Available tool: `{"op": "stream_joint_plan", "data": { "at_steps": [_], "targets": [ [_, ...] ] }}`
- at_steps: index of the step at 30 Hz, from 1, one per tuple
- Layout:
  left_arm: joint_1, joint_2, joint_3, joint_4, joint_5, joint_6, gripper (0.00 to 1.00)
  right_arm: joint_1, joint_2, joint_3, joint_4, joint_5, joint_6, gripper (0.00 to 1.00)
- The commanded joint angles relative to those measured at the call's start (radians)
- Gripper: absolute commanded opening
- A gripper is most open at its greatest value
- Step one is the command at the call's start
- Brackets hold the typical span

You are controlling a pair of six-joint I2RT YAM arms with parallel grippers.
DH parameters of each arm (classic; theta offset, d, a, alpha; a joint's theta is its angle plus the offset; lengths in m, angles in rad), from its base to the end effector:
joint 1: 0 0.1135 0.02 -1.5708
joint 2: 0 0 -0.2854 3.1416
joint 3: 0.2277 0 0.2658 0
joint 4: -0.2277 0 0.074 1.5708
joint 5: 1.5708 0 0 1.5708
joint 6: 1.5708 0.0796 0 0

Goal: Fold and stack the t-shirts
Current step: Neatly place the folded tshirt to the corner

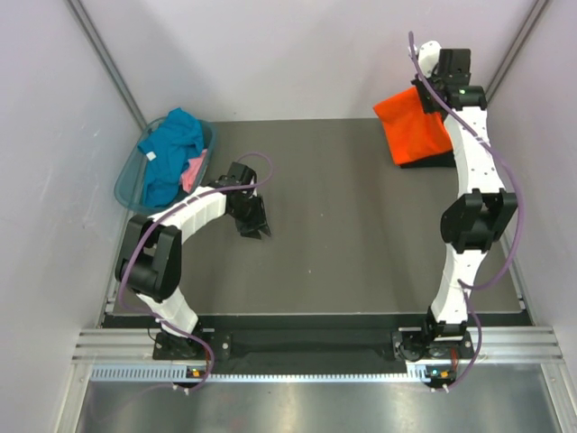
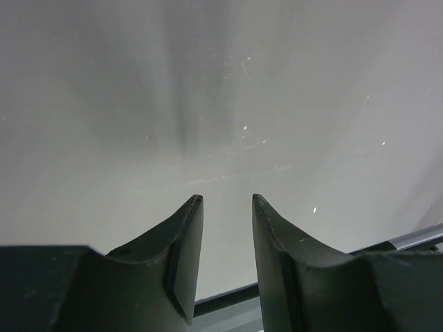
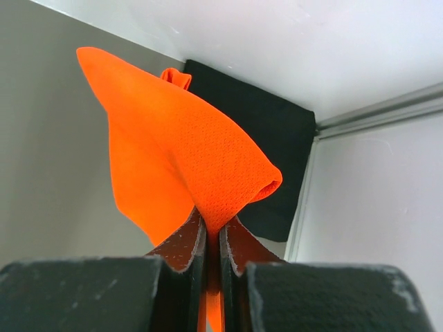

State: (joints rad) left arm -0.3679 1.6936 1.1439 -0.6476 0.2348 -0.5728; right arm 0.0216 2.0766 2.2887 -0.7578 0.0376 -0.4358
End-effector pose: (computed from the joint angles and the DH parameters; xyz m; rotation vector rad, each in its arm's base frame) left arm 0.3314 -0.1476 0.1717 -0.2294 2.8559 -0.5464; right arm 0.5300 0.0085 0.3966 -0.4608 2.0788 -0.2855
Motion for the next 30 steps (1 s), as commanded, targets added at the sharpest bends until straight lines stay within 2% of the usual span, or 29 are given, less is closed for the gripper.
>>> {"op": "stream_joint_plan", "data": {
  "at_steps": [1,30],
  "targets": [
    [-0.003,-0.014,0.019,0.008,0.011,0.013,0.4,0.012,-0.049,0.028,0.011,0.007,0.003,0.0],
    [-0.003,0.058,0.073,-0.011,0.023,0.019,0.4,-0.094,0.138,0.129,0.063,-0.001,-0.012,0.0]
  ]
}}
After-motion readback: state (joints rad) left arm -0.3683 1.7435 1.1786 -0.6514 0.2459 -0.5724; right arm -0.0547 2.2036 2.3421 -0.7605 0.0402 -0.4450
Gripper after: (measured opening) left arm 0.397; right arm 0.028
